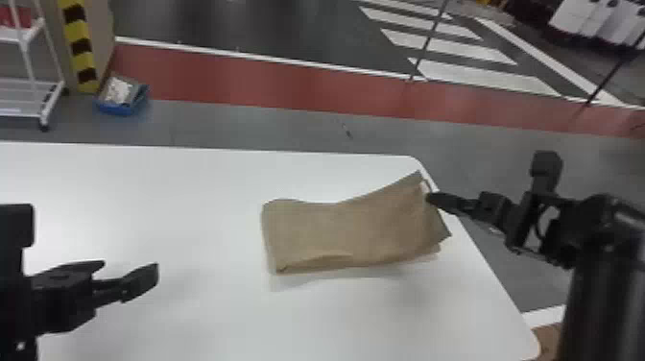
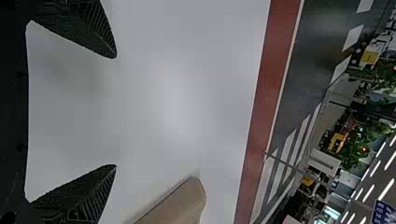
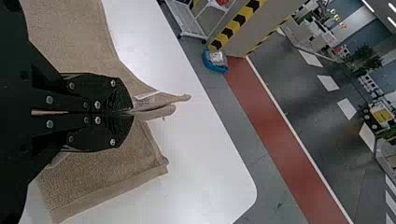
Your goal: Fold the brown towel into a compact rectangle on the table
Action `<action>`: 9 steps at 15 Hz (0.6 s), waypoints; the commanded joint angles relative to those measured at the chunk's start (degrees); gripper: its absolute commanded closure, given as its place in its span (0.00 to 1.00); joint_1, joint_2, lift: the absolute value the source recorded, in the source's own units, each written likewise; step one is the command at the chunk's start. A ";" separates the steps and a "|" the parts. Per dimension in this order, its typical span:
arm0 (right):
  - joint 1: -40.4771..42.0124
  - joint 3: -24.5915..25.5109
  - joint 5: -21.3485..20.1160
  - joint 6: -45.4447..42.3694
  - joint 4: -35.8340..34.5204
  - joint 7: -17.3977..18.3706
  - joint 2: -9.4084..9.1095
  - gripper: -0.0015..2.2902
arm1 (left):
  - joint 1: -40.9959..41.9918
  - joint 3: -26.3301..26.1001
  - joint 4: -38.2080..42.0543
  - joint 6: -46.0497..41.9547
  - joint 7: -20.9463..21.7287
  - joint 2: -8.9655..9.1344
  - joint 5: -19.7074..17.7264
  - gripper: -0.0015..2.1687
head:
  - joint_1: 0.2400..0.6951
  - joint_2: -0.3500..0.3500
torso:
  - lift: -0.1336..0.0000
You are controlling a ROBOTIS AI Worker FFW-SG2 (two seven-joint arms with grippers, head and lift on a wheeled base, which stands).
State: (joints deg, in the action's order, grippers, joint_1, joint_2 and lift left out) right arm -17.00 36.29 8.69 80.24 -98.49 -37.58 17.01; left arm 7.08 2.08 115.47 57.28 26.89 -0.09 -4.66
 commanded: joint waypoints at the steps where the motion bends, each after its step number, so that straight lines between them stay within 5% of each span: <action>1: -0.40 -0.26 -0.61 -1.00 1.28 0.05 -0.05 0.58 | 0.48 0.21 0.37 -0.01 0.01 0.24 0.00 0.02 | 1.00 0.00 | 0.07; 6: -1.54 0.18 -2.19 -2.58 4.97 -0.03 0.48 0.57 | 1.45 0.38 0.45 -0.54 0.09 0.24 0.00 0.02 | 1.00 0.00 | 0.07; 7: -1.28 0.09 -3.60 -3.63 5.85 0.05 0.57 0.48 | 1.89 0.30 0.45 -1.77 0.09 0.24 0.00 0.02 | 1.00 0.00 | 0.07; 9: -0.93 -0.08 -5.62 -5.39 6.91 0.76 0.57 0.03 | 2.06 0.03 0.45 -2.12 0.09 0.24 0.00 0.02 | 1.00 0.00 | 0.07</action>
State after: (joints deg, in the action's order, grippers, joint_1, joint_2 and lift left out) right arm -18.12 36.31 4.32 75.84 -92.34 -37.14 17.55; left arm 8.99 2.23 115.94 55.43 26.98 -0.09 -4.66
